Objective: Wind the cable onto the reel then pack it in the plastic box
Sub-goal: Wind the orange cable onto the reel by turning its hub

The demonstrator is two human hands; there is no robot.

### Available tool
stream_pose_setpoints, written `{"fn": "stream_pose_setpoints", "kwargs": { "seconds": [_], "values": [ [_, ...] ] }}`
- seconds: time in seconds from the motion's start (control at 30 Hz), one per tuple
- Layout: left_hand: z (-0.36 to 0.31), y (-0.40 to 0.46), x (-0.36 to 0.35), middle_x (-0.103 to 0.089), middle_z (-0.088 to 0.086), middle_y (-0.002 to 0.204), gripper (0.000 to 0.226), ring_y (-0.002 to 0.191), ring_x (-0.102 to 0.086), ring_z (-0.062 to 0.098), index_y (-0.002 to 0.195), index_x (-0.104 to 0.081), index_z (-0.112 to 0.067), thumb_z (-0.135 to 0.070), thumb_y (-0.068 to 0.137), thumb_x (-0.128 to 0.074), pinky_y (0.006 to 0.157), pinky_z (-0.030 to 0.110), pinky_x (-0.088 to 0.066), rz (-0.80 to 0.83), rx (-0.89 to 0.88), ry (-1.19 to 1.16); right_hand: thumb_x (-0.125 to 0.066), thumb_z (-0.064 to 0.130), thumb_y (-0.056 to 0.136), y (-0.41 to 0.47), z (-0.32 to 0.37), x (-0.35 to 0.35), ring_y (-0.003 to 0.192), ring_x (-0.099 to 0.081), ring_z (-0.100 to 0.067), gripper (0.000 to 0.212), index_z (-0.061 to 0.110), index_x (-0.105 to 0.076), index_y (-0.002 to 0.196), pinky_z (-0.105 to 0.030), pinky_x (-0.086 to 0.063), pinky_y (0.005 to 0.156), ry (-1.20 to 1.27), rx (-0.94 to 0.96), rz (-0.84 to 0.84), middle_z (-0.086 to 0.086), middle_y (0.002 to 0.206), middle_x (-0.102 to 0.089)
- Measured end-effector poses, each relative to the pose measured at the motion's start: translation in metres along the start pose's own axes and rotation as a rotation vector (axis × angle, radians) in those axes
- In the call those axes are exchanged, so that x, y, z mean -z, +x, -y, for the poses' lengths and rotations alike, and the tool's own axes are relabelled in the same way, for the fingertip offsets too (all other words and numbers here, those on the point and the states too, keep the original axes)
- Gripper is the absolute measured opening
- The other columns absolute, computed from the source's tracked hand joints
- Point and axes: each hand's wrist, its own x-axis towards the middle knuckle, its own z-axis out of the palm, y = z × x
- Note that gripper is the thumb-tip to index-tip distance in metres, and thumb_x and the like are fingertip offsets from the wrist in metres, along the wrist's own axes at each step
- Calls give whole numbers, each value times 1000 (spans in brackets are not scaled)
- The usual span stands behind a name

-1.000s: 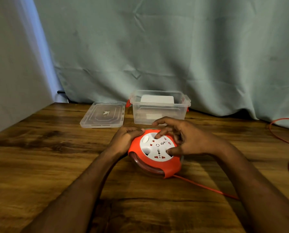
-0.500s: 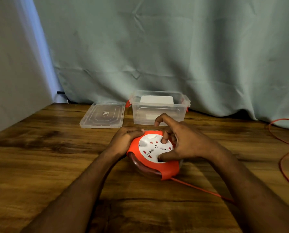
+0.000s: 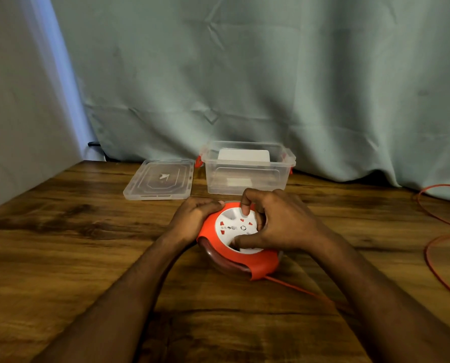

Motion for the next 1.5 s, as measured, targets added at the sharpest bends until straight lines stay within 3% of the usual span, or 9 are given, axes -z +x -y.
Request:
{"fn": "stream_pose_setpoints", "kwargs": {
  "seconds": [0.17, 0.37, 0.47, 0.57, 0.77, 1.0, 1.3, 1.4, 1.5],
  "values": [
    [1, 1, 2, -75, 26, 87, 26, 83, -70, 50, 84, -79, -7, -25, 95, -64, 74, 47, -55, 20, 1, 31, -80, 72, 74, 4, 5, -4, 71, -57, 1, 49, 31, -65, 95, -26, -38, 57, 13, -25, 9, 14, 74, -63],
    [-1, -1, 1, -77, 18, 79, 25, 73, -72, 38, 74, -80, -15, -21, 93, -65, 72, 46, -54, -4, -23, 42, -84, 48, 84, 2, -2, 2, 65, -63, -3, 32, 34, -61, 102, -32, -52, 62, 141, 48, 21, 7, 74, -72],
    [-2, -2, 0, -77, 19, 78, 26, 69, -71, 35, 72, -80, -15, -21, 93, -66, 71, 43, -54, -9, -14, 32, -87, 15, 77, 1, -18, 14, 58, -57, -5, 61, 42, -49, 116, -39, -53, 59, 313, 123, 68, 11, 96, -75],
    [-3, -2, 0, -76, 21, 79, 26, 69, -72, 37, 74, -80, -12, -21, 93, -66, 71, 43, -55, -2, -12, 32, -86, 0, 72, 2, -27, 17, 57, -54, -3, 82, 38, -41, 129, -34, -50, 57, 360, 160, 130, 14, 115, -77],
    [-3, -2, 0, -77, 20, 80, 25, 69, -73, 35, 76, -81, -14, -22, 94, -65, 70, 42, -55, 0, -6, 36, -85, 2, 72, 3, -29, 11, 62, -53, -5, 87, 41, -37, 131, -49, -56, 66, 391, 142, 189, 17, 119, -77],
    [-3, -2, 0, -77, 18, 79, 24, 69, -73, 35, 76, -80, -15, -22, 94, -66, 71, 42, -56, -1, 0, 45, -86, 2, 73, 5, -33, 8, 62, -57, -3, 80, 37, -36, 125, -32, -50, 61, 395, 127, 220, 15, 125, -75],
    [-3, -2, -1, -78, 18, 83, 25, 81, -73, 46, 77, -81, -16, -25, 94, -65, 80, 57, -57, -6, -2, 62, -89, 8, 71, 1, -30, 9, 63, -57, -2, 80, 35, -34, 122, -34, -51, 58, 360, 144, 189, 13, 118, -73],
    [-2, -2, -1, -78, 17, 82, 24, 79, -73, 44, 78, -81, -16, -25, 94, -66, 80, 58, -57, -14, -2, 66, -93, 12, 69, 0, -28, 12, 70, -67, 2, 82, 36, -34, 122, -25, -55, 58, 347, 125, 166, 12, 115, -74],
    [-1, -1, 0, -78, 18, 81, 26, 78, -74, 44, 77, -81, -18, -27, 94, -65, 79, 56, -58, -6, 4, 67, -98, 26, 65, -1, -24, 12, 80, -71, -8, 80, 39, -39, 116, -39, -63, 63, 298, 107, 131, 13, 108, -74]
  ]
}}
